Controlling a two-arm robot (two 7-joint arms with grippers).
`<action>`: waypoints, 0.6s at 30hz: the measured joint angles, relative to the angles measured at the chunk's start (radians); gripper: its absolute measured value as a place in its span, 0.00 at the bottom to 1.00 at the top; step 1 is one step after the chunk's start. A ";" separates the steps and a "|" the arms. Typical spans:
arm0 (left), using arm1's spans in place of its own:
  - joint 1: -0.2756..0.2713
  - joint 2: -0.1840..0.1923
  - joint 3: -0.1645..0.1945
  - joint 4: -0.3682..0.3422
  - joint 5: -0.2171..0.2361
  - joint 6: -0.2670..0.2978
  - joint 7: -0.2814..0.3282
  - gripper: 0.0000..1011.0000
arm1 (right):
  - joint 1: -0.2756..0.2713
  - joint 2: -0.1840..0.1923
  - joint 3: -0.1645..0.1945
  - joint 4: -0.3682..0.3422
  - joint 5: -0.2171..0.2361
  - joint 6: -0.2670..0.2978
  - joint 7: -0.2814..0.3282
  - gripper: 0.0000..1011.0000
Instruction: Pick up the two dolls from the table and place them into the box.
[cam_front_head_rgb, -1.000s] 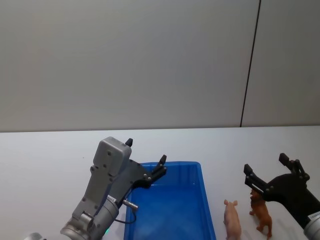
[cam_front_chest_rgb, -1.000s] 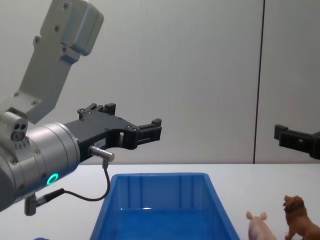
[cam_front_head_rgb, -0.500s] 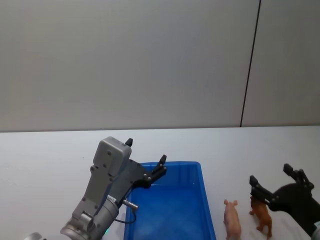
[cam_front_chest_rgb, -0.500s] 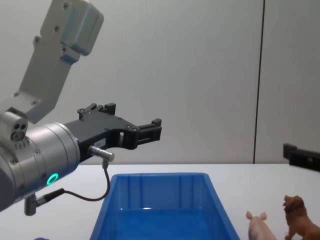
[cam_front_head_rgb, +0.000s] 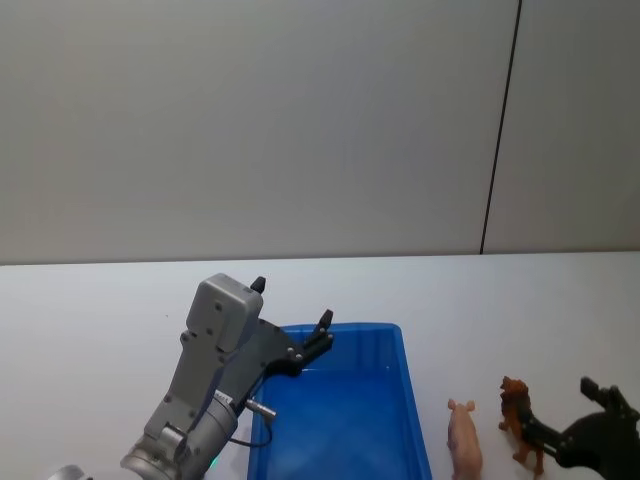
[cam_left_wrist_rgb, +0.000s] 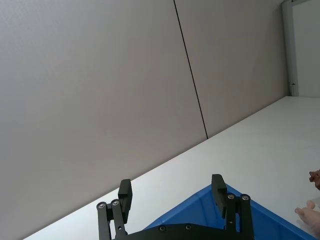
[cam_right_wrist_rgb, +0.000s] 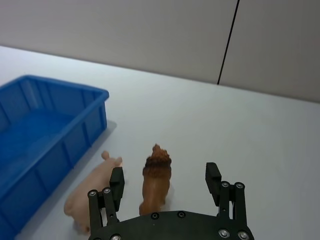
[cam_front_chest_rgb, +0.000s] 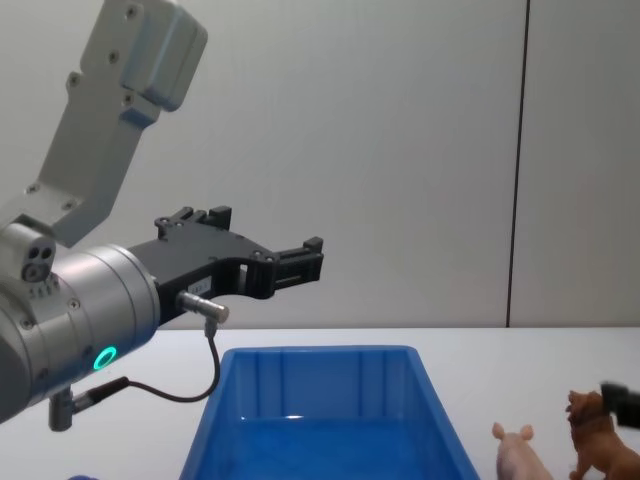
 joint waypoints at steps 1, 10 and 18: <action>0.000 0.000 0.000 0.000 0.000 0.000 0.000 0.99 | 0.000 0.000 0.000 0.008 0.000 0.008 0.004 0.99; 0.000 0.000 0.000 0.000 0.000 0.000 0.000 0.99 | 0.018 -0.010 -0.007 0.068 -0.005 0.048 0.031 0.99; 0.000 0.000 0.000 0.000 0.000 0.000 0.000 0.99 | 0.045 -0.030 -0.018 0.122 -0.005 0.071 0.056 0.95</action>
